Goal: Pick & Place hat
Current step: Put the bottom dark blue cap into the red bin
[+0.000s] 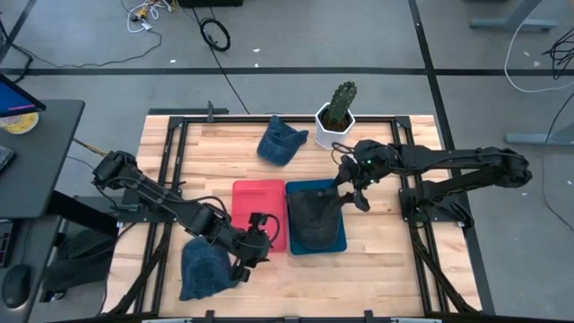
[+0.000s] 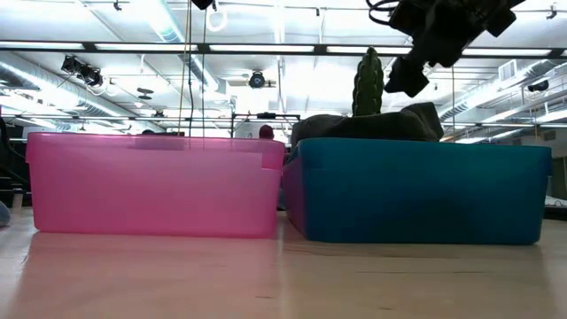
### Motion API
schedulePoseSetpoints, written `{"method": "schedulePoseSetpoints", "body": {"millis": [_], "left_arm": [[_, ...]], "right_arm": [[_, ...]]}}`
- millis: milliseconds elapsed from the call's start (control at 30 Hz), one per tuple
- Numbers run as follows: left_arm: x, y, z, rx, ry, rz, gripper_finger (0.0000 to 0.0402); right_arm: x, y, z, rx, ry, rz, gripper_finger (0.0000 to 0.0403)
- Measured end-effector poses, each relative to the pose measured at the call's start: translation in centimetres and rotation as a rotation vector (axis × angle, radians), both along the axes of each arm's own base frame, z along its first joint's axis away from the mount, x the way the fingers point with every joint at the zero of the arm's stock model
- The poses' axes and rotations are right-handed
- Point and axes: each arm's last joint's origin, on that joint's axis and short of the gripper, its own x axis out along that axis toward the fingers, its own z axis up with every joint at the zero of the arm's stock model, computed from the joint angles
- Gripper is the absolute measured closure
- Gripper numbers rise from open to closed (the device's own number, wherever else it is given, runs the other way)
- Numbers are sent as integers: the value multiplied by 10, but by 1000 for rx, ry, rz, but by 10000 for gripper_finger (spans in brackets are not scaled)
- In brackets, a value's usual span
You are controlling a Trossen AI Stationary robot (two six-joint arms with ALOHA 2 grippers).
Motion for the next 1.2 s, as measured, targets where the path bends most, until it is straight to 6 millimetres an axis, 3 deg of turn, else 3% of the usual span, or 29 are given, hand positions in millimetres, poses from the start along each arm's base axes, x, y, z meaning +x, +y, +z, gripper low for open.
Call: {"method": "schedulePoseSetpoints", "body": {"millis": [300, 467, 633, 767, 867, 1200], "left_arm": [[1, 2, 0, 0, -2, 7, 232], [1, 2, 0, 0, -1, 7, 232], [1, 2, 0, 0, -1, 7, 232], [1, 2, 0, 1, 3, 8, 232], [0, 2, -1, -2, 17, 14, 232], [-1, 2, -2, -4, 35, 22, 232]], "right_arm": [[4, -2, 7, 58, -60, -62, 121], [-4, -13, 32, 80, -103, -154, 121], [-17, -11, 45, -37, -186, -73, 121], [-37, -1, 61, -111, -385, -17, 121], [-58, 8, 61, -138, -573, 11, 121], [-140, 20, 28, -237, -938, -82, 121]]}}
